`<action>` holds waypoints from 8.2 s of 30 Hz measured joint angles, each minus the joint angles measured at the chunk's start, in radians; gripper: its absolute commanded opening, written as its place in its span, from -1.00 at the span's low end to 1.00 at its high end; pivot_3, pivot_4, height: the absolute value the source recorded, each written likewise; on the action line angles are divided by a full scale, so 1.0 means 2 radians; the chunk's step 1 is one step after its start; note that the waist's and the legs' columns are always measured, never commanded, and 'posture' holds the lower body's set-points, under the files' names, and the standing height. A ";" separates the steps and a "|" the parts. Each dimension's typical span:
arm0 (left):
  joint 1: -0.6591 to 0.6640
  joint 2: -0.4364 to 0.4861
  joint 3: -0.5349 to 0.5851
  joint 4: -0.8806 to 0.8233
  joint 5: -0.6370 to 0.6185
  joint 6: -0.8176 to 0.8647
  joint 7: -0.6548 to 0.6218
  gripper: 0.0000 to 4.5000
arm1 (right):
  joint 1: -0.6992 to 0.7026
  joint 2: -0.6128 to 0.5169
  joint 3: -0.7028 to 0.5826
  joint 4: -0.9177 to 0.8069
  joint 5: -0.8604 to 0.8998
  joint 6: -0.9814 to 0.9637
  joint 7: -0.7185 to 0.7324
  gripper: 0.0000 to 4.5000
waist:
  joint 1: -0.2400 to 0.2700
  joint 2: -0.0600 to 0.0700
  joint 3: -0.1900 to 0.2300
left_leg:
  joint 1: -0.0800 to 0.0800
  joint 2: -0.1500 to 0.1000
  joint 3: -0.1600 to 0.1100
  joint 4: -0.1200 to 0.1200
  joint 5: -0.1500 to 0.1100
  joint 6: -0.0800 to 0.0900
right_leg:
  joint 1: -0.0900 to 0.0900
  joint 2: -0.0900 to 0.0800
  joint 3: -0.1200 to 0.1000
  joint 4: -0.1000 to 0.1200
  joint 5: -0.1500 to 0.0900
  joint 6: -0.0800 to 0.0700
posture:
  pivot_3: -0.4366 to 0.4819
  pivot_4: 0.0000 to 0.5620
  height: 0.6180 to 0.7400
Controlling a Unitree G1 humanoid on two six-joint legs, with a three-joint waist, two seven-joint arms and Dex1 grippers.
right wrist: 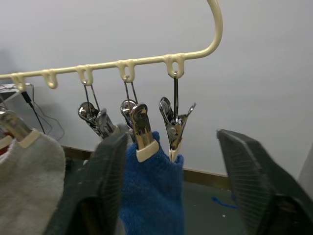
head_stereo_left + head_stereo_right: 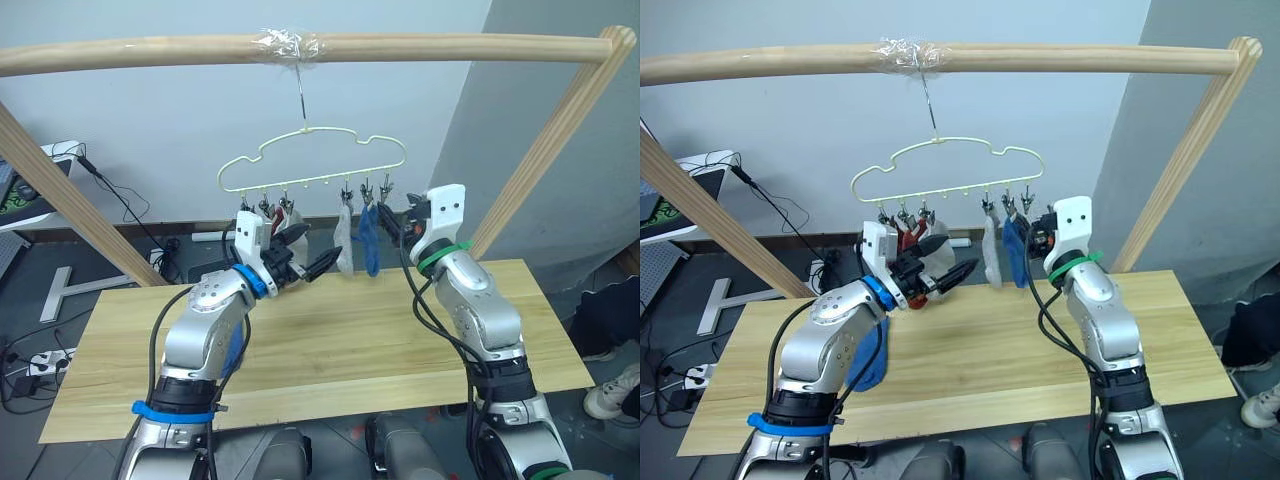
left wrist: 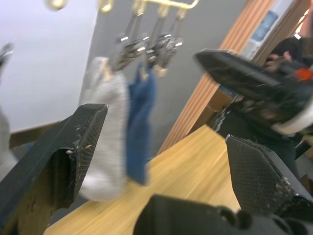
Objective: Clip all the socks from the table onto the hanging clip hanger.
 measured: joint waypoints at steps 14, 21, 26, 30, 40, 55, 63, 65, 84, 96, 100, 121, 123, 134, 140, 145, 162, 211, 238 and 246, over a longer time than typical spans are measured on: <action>0.000 0.000 -0.001 -0.013 -0.006 0.002 0.005 1.00 | -0.013 0.007 -0.001 0.048 -0.025 -0.033 -0.002 -0.39 | 0.001 0.000 0.000 | 0.000 0.000 0.000 0.000 0.000 0.000 | 0.000 0.000 0.000 0.000 0.000 0.000 | 0.02 -0.35 1.00; 0.000 0.000 -0.002 -0.013 -0.007 0.002 0.005 1.00 | -0.020 0.009 -0.003 0.057 -0.037 -0.039 -0.007 -0.39 | 0.002 0.000 0.000 | 0.000 0.000 -0.001 0.000 0.000 0.000 | 0.000 0.000 0.000 0.000 0.000 0.000 | 0.02 -0.36 1.00; 0.000 0.003 -0.002 -0.019 -0.009 0.005 0.004 1.00 | -0.021 0.013 -0.003 0.061 -0.038 -0.039 -0.008 -0.39 | 0.002 0.000 0.000 | 0.000 0.000 -0.001 0.000 0.000 0.000 | 0.000 0.000 0.000 0.000 0.000 0.000 | 0.03 -0.36 1.00; 0.000 0.010 -0.001 -0.033 -0.016 0.011 0.004 1.00 | -0.031 0.017 -0.002 0.080 -0.040 -0.041 -0.009 -0.39 | 0.002 0.000 0.000 | 0.000 0.000 -0.001 0.000 0.000 0.000 | 0.000 0.000 0.000 0.000 0.000 0.000 | 0.04 -0.36 1.00; 0.000 0.012 -0.001 -0.041 -0.019 0.021 0.005 1.00 | -0.046 0.023 -0.001 0.112 -0.045 -0.052 -0.011 -0.39 | 0.002 0.000 0.000 | 0.000 0.000 -0.001 0.000 0.000 0.000 | 0.000 0.000 0.000 0.000 0.000 0.000 | 0.05 -0.37 1.00; -0.014 0.015 -0.001 -0.050 -0.032 0.032 0.007 1.00 | -0.100 0.029 -0.003 0.179 -0.059 -0.084 -0.023 -0.39 | 0.003 0.000 0.000 | 0.000 0.000 -0.001 0.000 0.000 0.000 | 0.000 0.000 0.000 0.000 0.000 0.000 | 0.05 -0.34 1.00; -0.031 0.015 0.005 -0.056 -0.038 0.033 0.012 1.00 | -0.116 0.034 -0.003 0.198 -0.059 -0.094 -0.020 -0.39 | 0.003 0.000 0.000 | 0.000 0.000 -0.001 0.000 0.000 0.000 | 0.000 0.000 0.000 0.000 0.000 0.000 | 0.07 -0.33 1.00; -0.033 0.015 0.008 -0.057 -0.040 0.033 0.015 1.00 | -0.116 0.034 -0.003 0.202 -0.059 -0.097 -0.020 -0.39 | 0.003 0.000 0.000 | 0.000 0.000 -0.001 0.000 0.000 0.000 | 0.000 0.000 0.000 0.000 0.000 0.000 | 0.07 -0.32 1.00; -0.042 0.015 0.009 -0.057 -0.046 0.034 0.016 1.00 | -0.123 0.030 -0.004 0.217 -0.063 -0.110 -0.018 -0.39 | 0.003 0.000 0.002 | 0.000 0.000 -0.001 0.000 0.000 0.000 | 0.000 0.000 0.000 0.000 0.000 0.000 | 0.06 -0.31 1.00; -0.042 0.015 0.009 -0.056 -0.046 0.034 0.016 1.00 | -0.123 0.031 -0.004 0.217 -0.062 -0.110 -0.015 -0.39 | 0.003 0.000 0.006 | 0.000 0.000 -0.001 0.000 0.000 0.000 | 0.000 0.000 0.000 0.000 0.000 0.000 | 0.06 -0.30 1.00; -0.042 0.015 0.009 -0.056 -0.046 0.034 0.016 1.00 | -0.123 0.031 -0.004 0.217 -0.062 -0.110 -0.015 -0.39 | 0.003 0.000 0.007 | 0.000 0.000 -0.001 0.000 0.000 0.000 | 0.000 0.000 0.000 0.000 0.000 0.000 | 0.06 -0.30 1.00; -0.042 0.015 0.008 -0.057 -0.047 0.035 0.017 1.00 | -0.123 0.034 -0.003 0.217 -0.063 -0.109 -0.017 -0.39 | 0.003 0.000 0.007 | 0.000 0.000 -0.001 0.000 0.000 0.000 | 0.000 -0.001 0.000 0.000 0.000 0.000 | 0.07 -0.32 1.00; -0.042 0.015 0.008 -0.057 -0.047 0.035 0.017 1.00 | -0.123 0.034 -0.003 0.217 -0.063 -0.110 -0.019 -0.39 | 0.003 0.000 0.007 | 0.000 0.000 -0.001 0.000 0.000 0.000 | 0.000 -0.001 0.000 0.000 0.000 0.000 | 0.07 -0.32 1.00; -0.042 0.015 0.008 -0.059 -0.050 0.035 0.017 1.00 | -0.123 0.034 -0.003 0.217 -0.063 -0.110 -0.019 -0.57 | 0.003 0.000 0.007 | 0.000 0.000 -0.001 0.000 0.000 0.000 | 0.000 -0.001 0.000 0.000 0.000 0.000 | 0.06 -0.31 1.00; -0.042 0.015 0.008 -0.060 -0.050 0.036 0.017 1.00 | -0.123 0.034 -0.003 0.217 -0.063 -0.110 -0.019 -0.78 | 0.003 0.000 0.008 | 0.000 0.000 -0.001 0.000 0.000 0.000 | 0.000 -0.001 0.000 0.000 0.000 0.000 | 0.06 -0.30 1.00; -0.042 0.015 0.008 -0.060 -0.050 0.038 0.017 1.00 | -0.123 0.034 -0.004 0.217 -0.063 -0.110 -0.020 -0.78 | 0.003 0.000 0.008 | 0.000 0.000 -0.001 0.000 0.000 0.000 | 0.000 -0.001 0.000 0.000 0.000 0.000 | 0.06 -0.29 1.00; -0.042 0.015 0.008 -0.060 -0.050 0.043 0.017 1.00 | -0.123 0.034 -0.004 0.217 -0.062 -0.109 -0.017 -0.57 | 0.003 0.000 0.011 | 0.000 0.000 -0.001 0.000 0.000 0.000 | 0.000 -0.002 0.000 0.000 0.000 0.000 | 0.06 -0.26 1.00; -0.043 0.015 0.008 -0.060 -0.050 0.043 0.016 1.00 | -0.132 0.033 -0.005 0.223 -0.075 -0.117 -0.031 -0.32 | 0.003 0.000 0.012 | 0.000 0.000 -0.001 0.000 0.000 0.000 | 0.000 -0.002 0.000 0.000 0.000 0.000 | 0.07 -0.35 1.00; -0.052 0.015 0.008 -0.060 -0.050 0.042 0.017 1.00 | -0.138 0.040 -0.011 0.223 -0.073 -0.123 -0.031 -0.32 | 0.003 0.000 0.012 | 0.000 0.000 -0.001 0.000 0.000 0.000 | 0.000 -0.002 -0.001 0.000 0.001 -0.003 | 0.07 -0.35 1.00; -0.052 0.015 0.008 -0.060 -0.050 0.041 0.017 1.00 | -0.138 0.040 -0.016 0.223 -0.072 -0.123 -0.030 -0.99 | 0.003 0.000 0.012 | 0.000 0.000 -0.001 0.000 0.000 0.000 | 0.000 -0.002 -0.001 0.000 0.002 -0.003 | 0.07 -0.35 1.00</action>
